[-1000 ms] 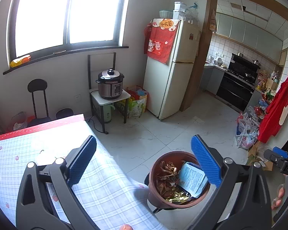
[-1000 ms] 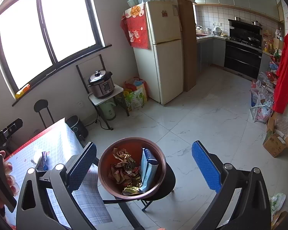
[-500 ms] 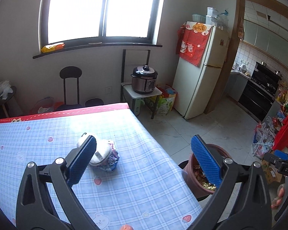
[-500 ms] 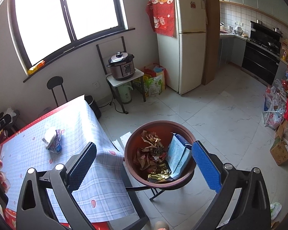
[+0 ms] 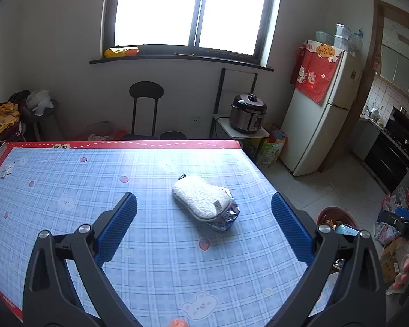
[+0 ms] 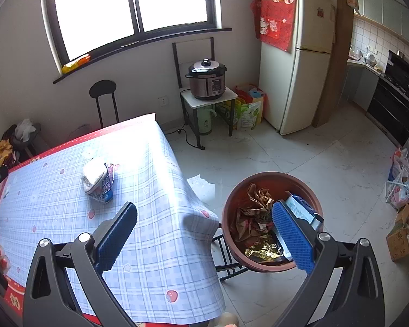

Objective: Collect trash
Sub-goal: 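Move both open tools back to the white slipper on the table, then grasp the white slipper by its sole with the left tool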

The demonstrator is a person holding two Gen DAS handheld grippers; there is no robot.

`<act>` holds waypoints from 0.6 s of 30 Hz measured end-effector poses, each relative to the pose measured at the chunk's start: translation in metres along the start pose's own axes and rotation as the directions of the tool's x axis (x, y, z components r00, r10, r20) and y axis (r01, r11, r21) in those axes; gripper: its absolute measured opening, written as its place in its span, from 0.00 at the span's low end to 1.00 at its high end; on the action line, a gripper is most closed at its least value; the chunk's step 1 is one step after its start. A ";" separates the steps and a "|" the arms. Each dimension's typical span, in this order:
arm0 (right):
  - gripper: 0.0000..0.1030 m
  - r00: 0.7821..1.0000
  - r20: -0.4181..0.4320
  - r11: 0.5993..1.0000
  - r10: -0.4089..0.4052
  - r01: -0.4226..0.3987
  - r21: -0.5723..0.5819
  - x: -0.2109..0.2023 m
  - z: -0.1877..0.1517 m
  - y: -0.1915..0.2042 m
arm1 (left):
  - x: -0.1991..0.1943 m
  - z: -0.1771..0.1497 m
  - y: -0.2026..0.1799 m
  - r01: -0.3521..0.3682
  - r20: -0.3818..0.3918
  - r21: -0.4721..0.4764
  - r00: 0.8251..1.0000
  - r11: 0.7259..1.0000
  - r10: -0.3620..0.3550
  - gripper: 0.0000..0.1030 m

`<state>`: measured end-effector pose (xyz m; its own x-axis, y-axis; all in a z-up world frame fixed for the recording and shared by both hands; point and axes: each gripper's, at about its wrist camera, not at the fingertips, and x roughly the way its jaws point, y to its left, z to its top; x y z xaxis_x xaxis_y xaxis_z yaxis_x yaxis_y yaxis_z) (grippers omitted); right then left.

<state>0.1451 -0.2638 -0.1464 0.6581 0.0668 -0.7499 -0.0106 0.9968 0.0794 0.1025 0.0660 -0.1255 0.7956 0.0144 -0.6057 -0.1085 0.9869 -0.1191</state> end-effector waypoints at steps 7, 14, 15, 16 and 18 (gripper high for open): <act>0.95 0.998 -0.031 0.996 0.057 -0.059 -0.062 0.033 0.010 0.051 | 0.007 -0.014 0.067 -0.069 -0.036 -0.092 0.997 0.993 0.066 0.95; 0.95 0.989 -0.082 0.979 0.127 -0.138 -0.150 0.085 0.024 0.115 | 0.021 -0.026 0.135 -0.142 -0.074 -0.171 0.989 0.975 0.131 0.95; 0.95 0.987 -0.085 0.975 0.137 -0.149 -0.166 0.094 0.025 0.125 | 0.023 -0.029 0.146 -0.155 -0.083 -0.181 0.986 0.971 0.142 0.95; 0.95 0.984 -0.093 0.970 0.150 -0.164 -0.180 0.104 0.025 0.136 | 0.027 -0.031 0.156 -0.169 -0.092 -0.191 0.984 0.967 0.153 0.95; 0.95 0.981 -0.121 0.963 0.153 -0.175 -0.205 0.126 0.024 0.155 | 0.035 -0.034 0.173 -0.187 -0.109 -0.212 0.980 0.959 0.167 0.95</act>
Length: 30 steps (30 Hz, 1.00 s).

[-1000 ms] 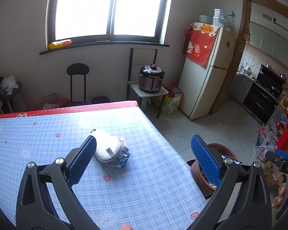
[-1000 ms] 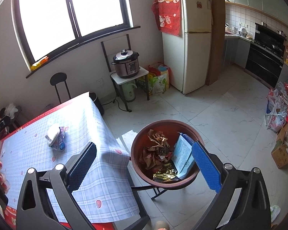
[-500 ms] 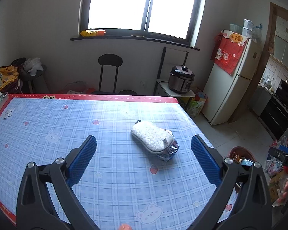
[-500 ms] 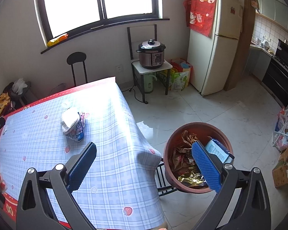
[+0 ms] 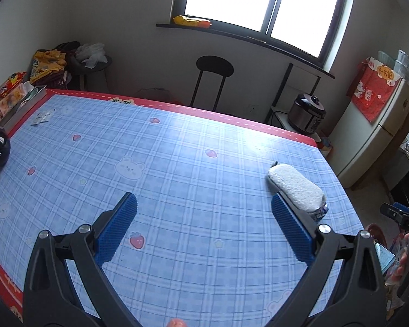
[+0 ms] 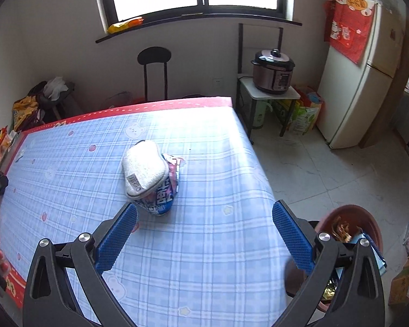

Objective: Collect trash
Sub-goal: 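Grasp the white slipper by its sole with the left tool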

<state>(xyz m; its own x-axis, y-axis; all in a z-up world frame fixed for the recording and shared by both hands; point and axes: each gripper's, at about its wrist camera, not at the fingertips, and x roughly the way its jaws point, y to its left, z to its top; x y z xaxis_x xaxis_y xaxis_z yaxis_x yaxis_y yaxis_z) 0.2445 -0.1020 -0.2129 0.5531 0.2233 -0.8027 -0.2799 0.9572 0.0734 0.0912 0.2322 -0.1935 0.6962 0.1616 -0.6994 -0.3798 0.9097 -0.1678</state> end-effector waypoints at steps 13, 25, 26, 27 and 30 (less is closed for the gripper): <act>0.95 0.996 -0.087 0.999 -0.038 0.040 0.023 0.085 0.000 -0.006 | 0.131 0.019 -0.070 0.255 -0.219 -0.106 0.937 0.961 -0.272 0.67; 0.94 0.995 -0.095 1.000 -0.018 0.019 0.004 0.105 -0.001 -0.018 | 0.231 -0.007 -0.116 0.348 -0.317 -0.503 0.777 0.791 -0.544 0.49; 0.94 0.995 -0.095 1.000 -0.013 0.014 0.009 0.106 -0.001 -0.019 | 0.233 -0.008 -0.119 0.343 -0.316 -0.516 0.775 0.785 -0.547 0.51; 0.94 0.995 -0.095 1.000 -0.011 0.012 0.012 0.107 -0.001 -0.020 | 0.236 -0.009 -0.120 0.343 -0.316 -0.522 0.773 0.781 -0.550 0.51; 0.94 0.995 -0.101 1.000 -0.009 0.011 0.018 0.110 -0.002 -0.024 | 0.241 -0.013 -0.122 0.331 -0.318 -0.539 0.772 0.774 -0.551 0.55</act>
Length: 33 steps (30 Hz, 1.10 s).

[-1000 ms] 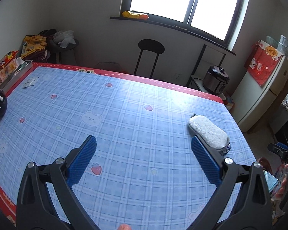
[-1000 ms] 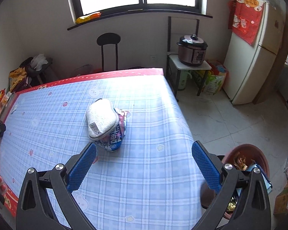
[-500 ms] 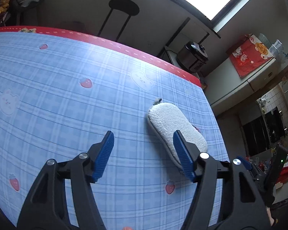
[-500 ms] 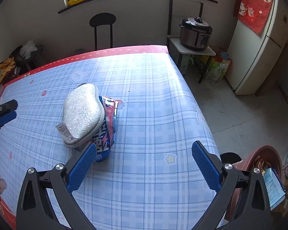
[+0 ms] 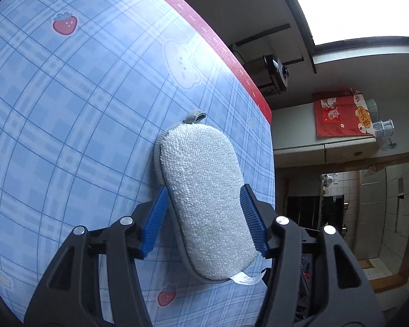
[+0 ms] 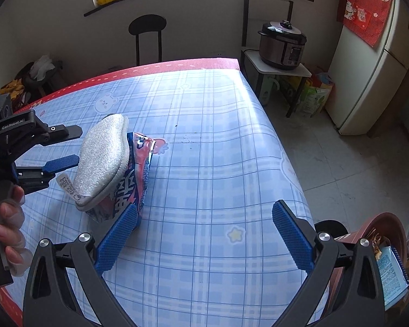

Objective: Collect trash
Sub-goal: 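Grasp the white slipper by its sole with the left tool, then grasp the pink-and-blue snack bag with the right tool while the left tool lifts the slipper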

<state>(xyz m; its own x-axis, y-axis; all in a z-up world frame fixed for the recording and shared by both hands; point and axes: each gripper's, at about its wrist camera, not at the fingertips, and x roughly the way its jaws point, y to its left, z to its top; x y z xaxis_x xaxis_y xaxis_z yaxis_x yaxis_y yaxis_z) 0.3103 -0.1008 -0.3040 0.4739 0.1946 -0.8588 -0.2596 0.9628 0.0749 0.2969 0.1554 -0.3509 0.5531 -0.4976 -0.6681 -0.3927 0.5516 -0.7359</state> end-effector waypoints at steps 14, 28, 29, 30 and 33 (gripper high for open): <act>0.94 1.000 -0.011 1.000 0.006 -0.006 0.013 0.001 -0.006 -0.008 | 0.019 -0.011 -0.001 0.078 0.020 -0.058 0.997 0.995 -0.077 0.80; 0.95 0.999 -0.012 0.998 0.053 -0.053 -0.035 -0.001 -0.004 0.002 | 0.009 -0.013 -0.023 0.019 0.047 0.098 0.999 0.995 -0.024 0.24; 0.94 0.998 -0.011 0.997 0.067 -0.067 -0.040 0.000 -0.003 0.005 | 0.000 -0.011 -0.025 0.015 0.065 0.116 0.998 0.993 -0.023 0.21; 0.94 0.996 -0.011 0.996 0.083 -0.084 -0.044 0.001 -0.001 0.009 | -0.010 -0.010 -0.029 0.001 0.089 0.146 0.996 0.989 -0.015 0.21; 0.94 0.991 -0.021 0.989 0.134 -0.135 -0.054 0.008 0.003 0.023 | -0.039 -0.011 -0.036 -0.034 0.146 0.238 0.989 0.971 -0.001 0.20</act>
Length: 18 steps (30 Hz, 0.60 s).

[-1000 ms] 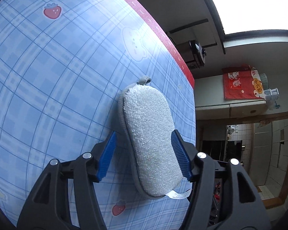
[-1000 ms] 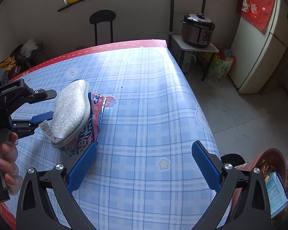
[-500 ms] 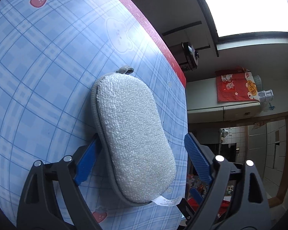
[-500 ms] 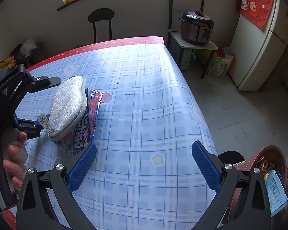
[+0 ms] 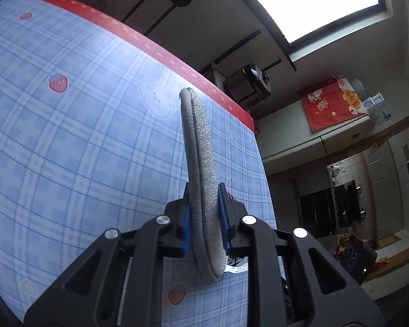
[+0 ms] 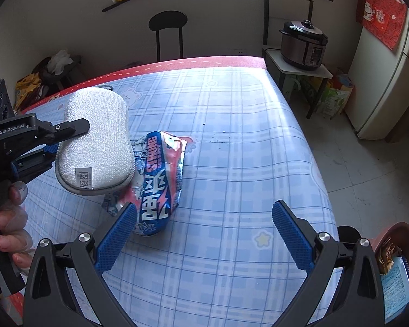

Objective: Collect trash
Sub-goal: 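Grasp the pink-and-blue snack bag with the right tool while the left tool lifts the slipper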

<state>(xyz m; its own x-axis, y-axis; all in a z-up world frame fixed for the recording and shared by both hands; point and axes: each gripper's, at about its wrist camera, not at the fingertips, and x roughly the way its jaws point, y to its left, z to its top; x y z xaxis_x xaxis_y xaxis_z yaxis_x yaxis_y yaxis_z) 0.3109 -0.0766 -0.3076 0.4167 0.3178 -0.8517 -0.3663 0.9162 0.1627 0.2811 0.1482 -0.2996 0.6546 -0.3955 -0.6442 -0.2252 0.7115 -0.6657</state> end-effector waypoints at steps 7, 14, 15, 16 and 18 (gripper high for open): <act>0.94 0.997 -0.032 0.998 0.070 -0.069 0.013 0.031 0.013 0.018 | -0.075 -0.006 0.025 -0.101 0.093 0.092 0.991 0.991 0.093 0.20; 0.87 0.986 -0.059 0.978 0.155 -0.145 0.151 0.056 0.021 0.009 | -0.136 -0.027 0.070 -0.239 0.157 0.082 0.962 0.968 0.225 0.20; 0.84 0.986 -0.046 0.975 0.162 -0.153 0.161 0.055 0.021 0.010 | -0.142 -0.029 0.076 -0.247 0.161 0.071 0.959 0.966 0.233 0.20; 0.81 0.983 -0.051 0.971 0.179 -0.168 0.173 0.056 0.021 0.011 | -0.149 -0.030 0.081 -0.254 0.166 0.062 0.956 0.965 0.241 0.20; 0.53 0.979 -0.064 0.966 0.192 -0.177 0.190 0.055 0.022 0.014 | -0.159 -0.034 0.087 -0.266 0.172 0.052 0.952 0.963 0.253 0.20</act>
<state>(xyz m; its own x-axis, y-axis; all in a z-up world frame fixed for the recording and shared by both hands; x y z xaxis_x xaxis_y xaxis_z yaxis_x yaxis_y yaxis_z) 0.3474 -0.0412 -0.3409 0.2841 0.4714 -0.8349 -0.2693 0.8750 0.4024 0.1331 0.2536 -0.2681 0.6901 -0.0965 -0.7173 -0.3531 0.8202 -0.4500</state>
